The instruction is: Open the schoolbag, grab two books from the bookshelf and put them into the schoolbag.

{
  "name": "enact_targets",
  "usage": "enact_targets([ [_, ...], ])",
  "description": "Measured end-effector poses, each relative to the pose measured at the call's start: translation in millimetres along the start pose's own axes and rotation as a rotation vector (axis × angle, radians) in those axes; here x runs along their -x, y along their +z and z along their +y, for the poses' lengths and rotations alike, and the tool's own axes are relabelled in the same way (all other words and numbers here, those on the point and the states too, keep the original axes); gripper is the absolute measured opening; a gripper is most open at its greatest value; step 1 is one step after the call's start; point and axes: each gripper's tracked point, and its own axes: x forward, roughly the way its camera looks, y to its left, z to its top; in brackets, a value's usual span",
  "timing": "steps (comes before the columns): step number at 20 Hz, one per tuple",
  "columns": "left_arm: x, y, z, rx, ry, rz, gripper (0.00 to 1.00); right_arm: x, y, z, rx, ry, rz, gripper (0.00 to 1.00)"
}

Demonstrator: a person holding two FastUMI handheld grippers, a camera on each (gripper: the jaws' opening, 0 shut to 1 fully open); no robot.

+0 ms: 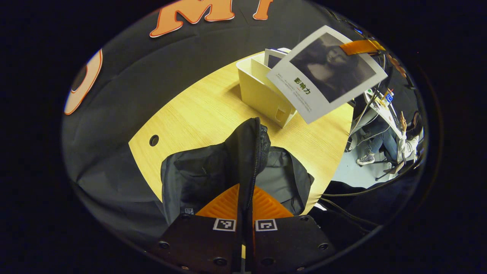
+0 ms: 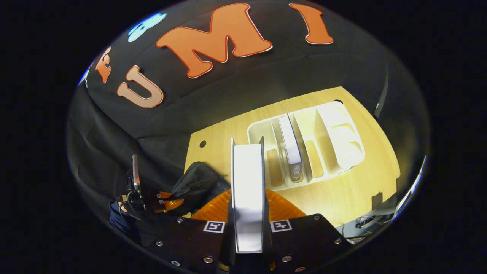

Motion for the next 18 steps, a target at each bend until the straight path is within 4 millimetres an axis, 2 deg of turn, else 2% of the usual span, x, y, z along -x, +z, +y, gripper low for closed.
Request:
enact_targets([
  [2,2.9,3.9,1.1,0.01,-0.003,-0.012,0.08,-0.6,-15.2,2.2,-0.037,0.035,-0.007,0.29],
  [3,4.3,4.9,2.1,0.009,-0.003,-0.015,0.05,-2.2,-24.3,4.0,-0.052,0.056,-0.004,0.29],
  [7,5.4,6.1,1.5,0.012,-0.007,-0.022,0.04,-13.4,-55.7,15.2,-0.135,0.153,0.011,0.28],
  [8,7.9,7.4,3.9,0.019,-0.009,-0.024,0.04,-25.3,-64.5,18.1,-0.149,0.169,0.012,0.28],
  [14,19.9,18.1,13.0,0.075,0.001,-0.06,0.03,-57.7,-100.8,36.5,-0.262,0.259,0.049,0.28],
  [18,27.1,28.7,14.6,0.095,0.0,-0.086,0.03,-79.6,-110.1,55.8,-0.314,0.33,0.04,0.28],
])
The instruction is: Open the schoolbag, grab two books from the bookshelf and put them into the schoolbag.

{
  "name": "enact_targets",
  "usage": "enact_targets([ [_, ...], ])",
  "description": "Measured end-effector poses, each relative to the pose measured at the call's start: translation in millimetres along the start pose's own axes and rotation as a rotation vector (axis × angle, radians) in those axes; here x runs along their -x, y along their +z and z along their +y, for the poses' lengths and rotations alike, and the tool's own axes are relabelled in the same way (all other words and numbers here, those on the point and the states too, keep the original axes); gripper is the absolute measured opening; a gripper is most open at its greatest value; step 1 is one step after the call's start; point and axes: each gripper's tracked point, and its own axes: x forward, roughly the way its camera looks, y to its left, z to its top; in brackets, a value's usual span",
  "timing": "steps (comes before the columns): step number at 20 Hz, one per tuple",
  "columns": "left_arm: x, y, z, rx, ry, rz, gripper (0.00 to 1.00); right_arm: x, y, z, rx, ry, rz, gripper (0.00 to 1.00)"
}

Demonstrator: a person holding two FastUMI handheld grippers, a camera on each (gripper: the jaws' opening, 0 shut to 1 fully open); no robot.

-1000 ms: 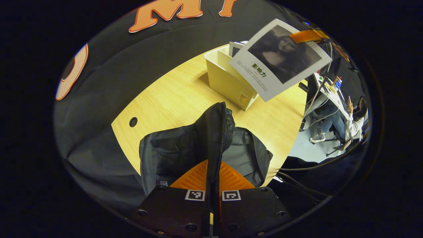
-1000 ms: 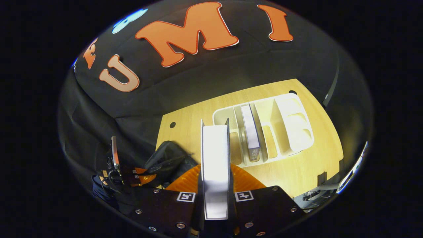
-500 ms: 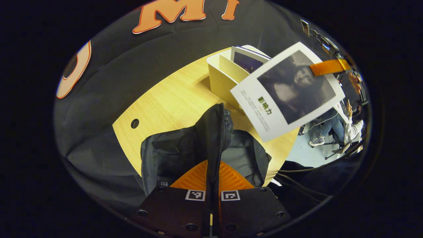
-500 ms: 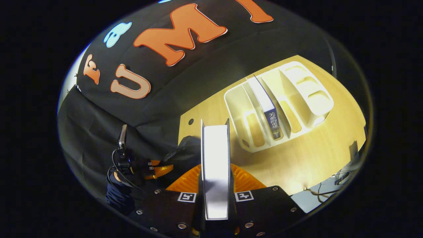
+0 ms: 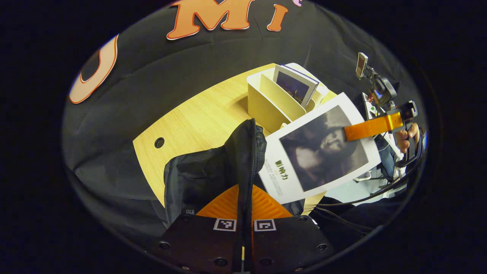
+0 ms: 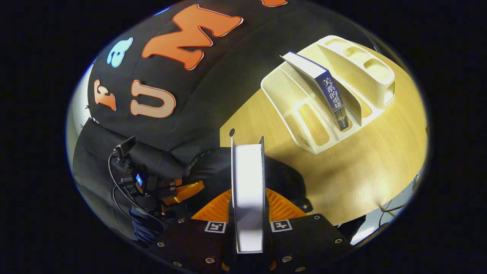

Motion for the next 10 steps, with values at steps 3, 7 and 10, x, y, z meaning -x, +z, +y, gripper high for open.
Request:
enact_targets([
  [3,3.0,7.6,-3.7,0.01,-0.01,-0.02,0.03,-21.6,-11.3,1.4,-0.043,0.033,-0.004,0.28],
  [7,1.1,11.3,-11.3,0.019,-0.019,-0.044,0.03,-54.1,-27.7,-5.2,-0.094,0.043,0.0,0.28],
  [10,-1.5,12.7,-12.7,0.026,-0.027,-0.052,0.03,-78.6,-30.0,-6.9,-0.123,0.055,-0.032,0.28],
])
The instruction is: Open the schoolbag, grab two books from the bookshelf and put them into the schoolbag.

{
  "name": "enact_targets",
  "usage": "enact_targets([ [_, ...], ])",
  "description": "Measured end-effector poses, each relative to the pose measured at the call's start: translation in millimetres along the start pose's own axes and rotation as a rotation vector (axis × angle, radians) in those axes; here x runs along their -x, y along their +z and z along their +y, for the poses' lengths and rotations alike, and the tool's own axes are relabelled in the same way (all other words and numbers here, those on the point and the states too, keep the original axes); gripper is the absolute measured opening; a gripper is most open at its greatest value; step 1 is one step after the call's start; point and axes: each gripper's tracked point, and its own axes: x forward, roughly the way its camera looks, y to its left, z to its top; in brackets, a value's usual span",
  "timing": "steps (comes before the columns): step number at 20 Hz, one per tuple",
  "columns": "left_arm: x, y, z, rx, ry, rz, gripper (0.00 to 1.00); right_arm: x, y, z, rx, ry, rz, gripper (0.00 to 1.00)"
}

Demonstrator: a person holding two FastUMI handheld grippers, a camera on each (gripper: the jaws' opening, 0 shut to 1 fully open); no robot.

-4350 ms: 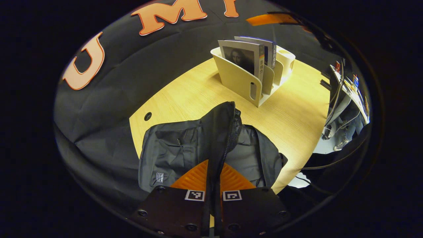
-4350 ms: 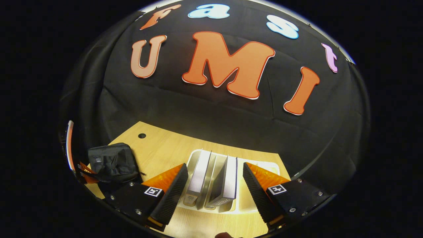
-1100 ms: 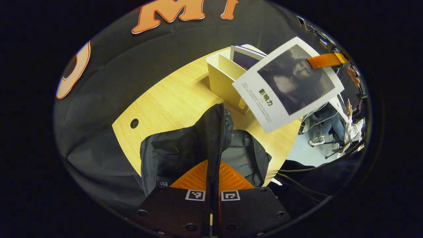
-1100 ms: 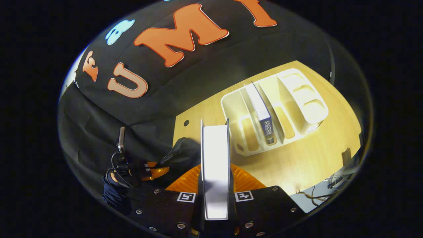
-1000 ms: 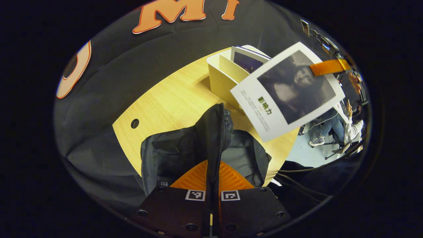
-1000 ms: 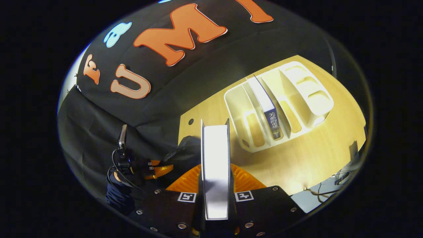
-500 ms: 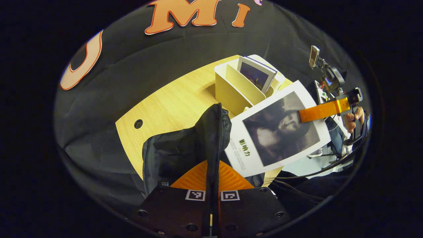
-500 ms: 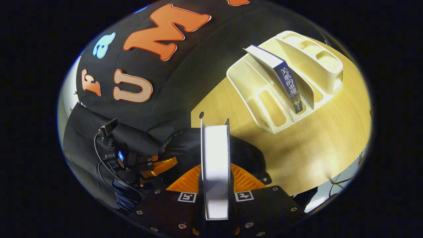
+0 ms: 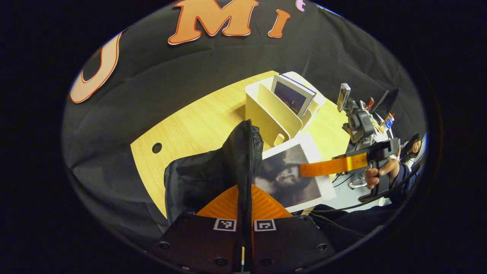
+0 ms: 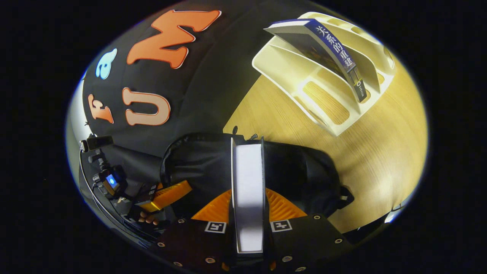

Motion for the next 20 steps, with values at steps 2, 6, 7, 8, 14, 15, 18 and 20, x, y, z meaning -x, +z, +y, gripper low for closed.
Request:
enact_targets([
  [2,-0.3,-1.6,-1.2,0.008,-0.006,-0.003,0.03,-18.0,-1.6,-2.4,-0.018,0.005,-0.024,0.28],
  [6,-2.4,-2.1,-0.5,0.025,-0.009,-0.009,0.03,-48.6,-12.7,-8.7,-0.047,0.002,-0.031,0.28],
  [7,-2.3,-1.7,-0.7,0.031,-0.011,-0.01,0.03,-55.4,-16.8,-9.6,-0.042,-0.004,-0.023,0.28],
  [8,-3.4,-1.7,-0.1,0.028,-0.008,-0.01,0.03,-63.6,-21.8,-12.3,-0.038,-0.015,-0.02,0.28],
  [14,-7.2,-4.3,-1.1,0.036,-0.014,-0.014,0.03,-83.0,-31.1,-8.2,-0.028,-0.009,0.009,0.3],
  [15,-8.3,-4.6,-1.8,0.037,-0.016,-0.014,0.03,-84.0,-30.4,-8.1,-0.014,-0.012,0.012,0.33],
  [18,-9.9,-4.6,-0.7,0.023,-0.004,-0.011,0.03,-76.0,-31.4,-13.8,0.068,-0.066,0.047,0.42],
  [20,-11.5,-4.3,-3.0,0.019,-0.009,-0.015,0.03,-66.8,-33.2,-19.4,0.135,-0.107,0.08,0.63],
])
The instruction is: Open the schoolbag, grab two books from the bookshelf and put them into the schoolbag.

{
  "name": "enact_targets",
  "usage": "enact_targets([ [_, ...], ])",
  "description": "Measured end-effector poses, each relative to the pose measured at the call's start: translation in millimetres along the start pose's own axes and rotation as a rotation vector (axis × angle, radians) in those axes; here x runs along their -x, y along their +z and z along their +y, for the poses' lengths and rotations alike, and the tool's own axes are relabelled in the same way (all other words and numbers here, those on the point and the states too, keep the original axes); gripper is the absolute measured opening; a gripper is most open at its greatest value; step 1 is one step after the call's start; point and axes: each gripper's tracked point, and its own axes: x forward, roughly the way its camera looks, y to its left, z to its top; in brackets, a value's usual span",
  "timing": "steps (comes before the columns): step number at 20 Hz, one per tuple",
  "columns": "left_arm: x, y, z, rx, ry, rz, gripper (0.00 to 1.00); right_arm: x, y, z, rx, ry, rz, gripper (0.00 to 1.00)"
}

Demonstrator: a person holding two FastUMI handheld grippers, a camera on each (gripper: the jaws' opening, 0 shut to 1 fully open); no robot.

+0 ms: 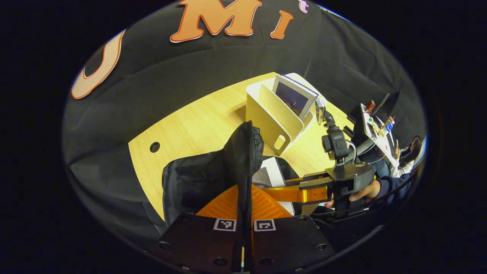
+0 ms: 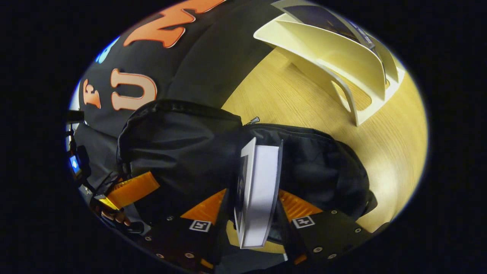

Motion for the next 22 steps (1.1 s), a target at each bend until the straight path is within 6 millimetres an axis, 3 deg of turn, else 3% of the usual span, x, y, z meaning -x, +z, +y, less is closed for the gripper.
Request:
enact_targets([
  [1,-1.3,0.2,-0.8,-0.004,-0.001,0.0,0.03,4.5,-1.2,-6.0,0.035,-0.033,0.02,0.77],
  [3,-3.8,-0.7,-1.3,-0.006,-0.003,0.001,0.03,13.0,-0.7,-18.7,0.089,-0.094,0.034,0.93],
  [4,-5.3,-3.0,-2.3,-0.007,-0.002,-0.001,0.03,20.5,3.8,-18.6,0.111,-0.107,0.033,0.96],
  [8,-10.5,-6.7,-5.2,-0.007,-0.002,0.001,0.03,41.1,18.3,-20.6,0.203,-0.159,0.041,0.98],
  [15,-16.0,-10.9,-7.3,0.01,0.006,0.01,0.03,100.5,64.4,-29.4,0.292,-0.255,0.015,0.98],
  [22,-23.7,-10.7,-10.6,0.061,0.062,0.022,0.03,158.3,144.3,-49.9,0.479,-0.374,0.048,0.98],
])
